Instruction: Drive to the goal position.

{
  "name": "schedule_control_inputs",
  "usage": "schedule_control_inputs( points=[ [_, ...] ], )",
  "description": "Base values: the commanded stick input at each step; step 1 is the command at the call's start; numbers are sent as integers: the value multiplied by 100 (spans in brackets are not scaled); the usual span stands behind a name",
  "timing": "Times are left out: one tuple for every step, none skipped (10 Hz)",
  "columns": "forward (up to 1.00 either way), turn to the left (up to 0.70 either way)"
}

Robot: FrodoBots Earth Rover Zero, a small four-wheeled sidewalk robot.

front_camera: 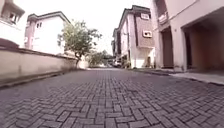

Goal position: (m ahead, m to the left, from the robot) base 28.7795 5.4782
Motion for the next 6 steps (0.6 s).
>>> schedule_control_inputs(
  points=[
    [70, 0],
    [70, 0],
    [70, 0],
    [70, 0],
    [70, 0],
    [70, 0]
  ],
)
